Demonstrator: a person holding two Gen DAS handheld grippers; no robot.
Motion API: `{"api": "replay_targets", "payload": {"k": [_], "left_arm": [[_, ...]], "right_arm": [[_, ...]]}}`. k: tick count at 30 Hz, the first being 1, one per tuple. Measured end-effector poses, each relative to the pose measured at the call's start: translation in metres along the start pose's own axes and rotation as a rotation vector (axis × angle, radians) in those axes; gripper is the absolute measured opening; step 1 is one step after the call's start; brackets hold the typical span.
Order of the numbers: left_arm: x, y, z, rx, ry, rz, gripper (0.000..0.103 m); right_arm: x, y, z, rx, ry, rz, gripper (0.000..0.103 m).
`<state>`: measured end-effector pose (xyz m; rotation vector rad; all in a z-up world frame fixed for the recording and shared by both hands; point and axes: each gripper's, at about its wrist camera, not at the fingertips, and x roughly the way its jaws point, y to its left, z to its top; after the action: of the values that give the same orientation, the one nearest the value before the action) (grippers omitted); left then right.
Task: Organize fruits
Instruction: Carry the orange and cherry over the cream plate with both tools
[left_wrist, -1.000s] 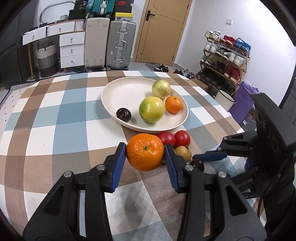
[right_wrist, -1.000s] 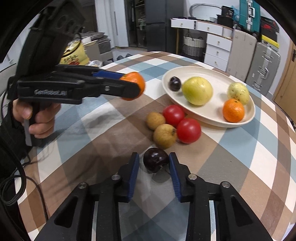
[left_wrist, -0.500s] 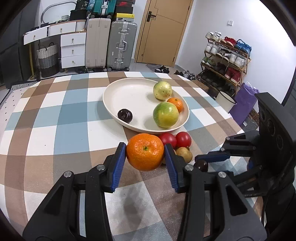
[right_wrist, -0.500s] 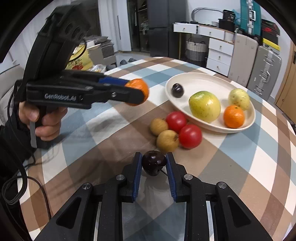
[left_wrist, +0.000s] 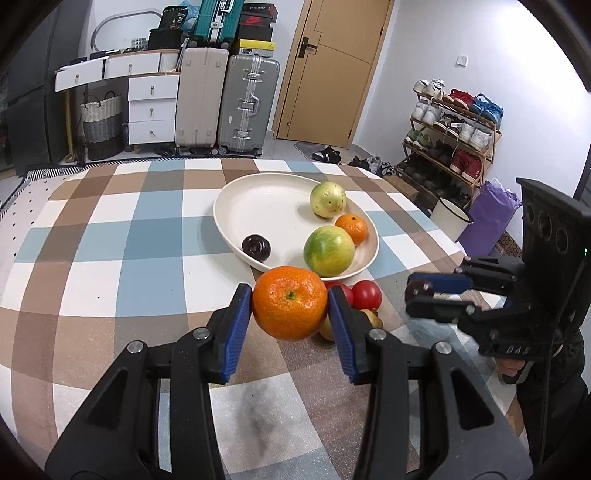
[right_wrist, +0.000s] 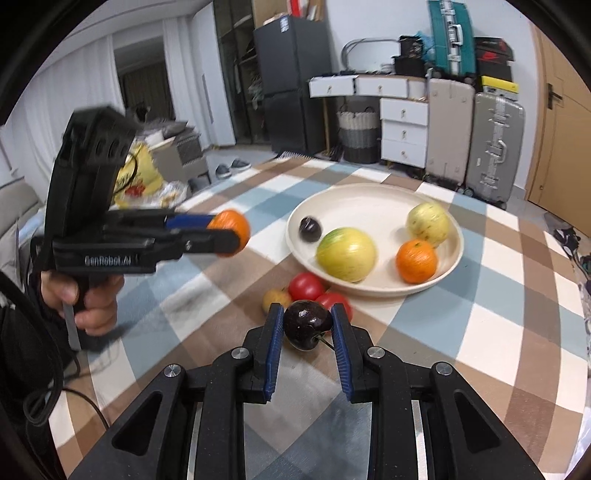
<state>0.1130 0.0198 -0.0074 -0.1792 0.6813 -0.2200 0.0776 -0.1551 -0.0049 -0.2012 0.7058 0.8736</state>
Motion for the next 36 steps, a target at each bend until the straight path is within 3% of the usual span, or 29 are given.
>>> {"api": "replay_targets", "payload": {"k": [7, 23, 36], "left_arm": [[-0.004, -0.006, 0.007, 0.014, -0.028, 0.018, 0.039], [-0.023, -0.016, 0.051, 0.044, -0.104, 0.049, 0.039], [0.007, -0.010, 0.078, 0.047, -0.102, 0.064, 0.039]], "right_arm": [[-0.016, -0.012, 0.008, 0.067, -0.070, -0.025, 0.026], [-0.039, -0.025, 0.046, 0.125, -0.132, -0.092, 0.026], [-0.032, -0.035, 0.086, 0.120, -0.163, -0.115, 0.026]]}}
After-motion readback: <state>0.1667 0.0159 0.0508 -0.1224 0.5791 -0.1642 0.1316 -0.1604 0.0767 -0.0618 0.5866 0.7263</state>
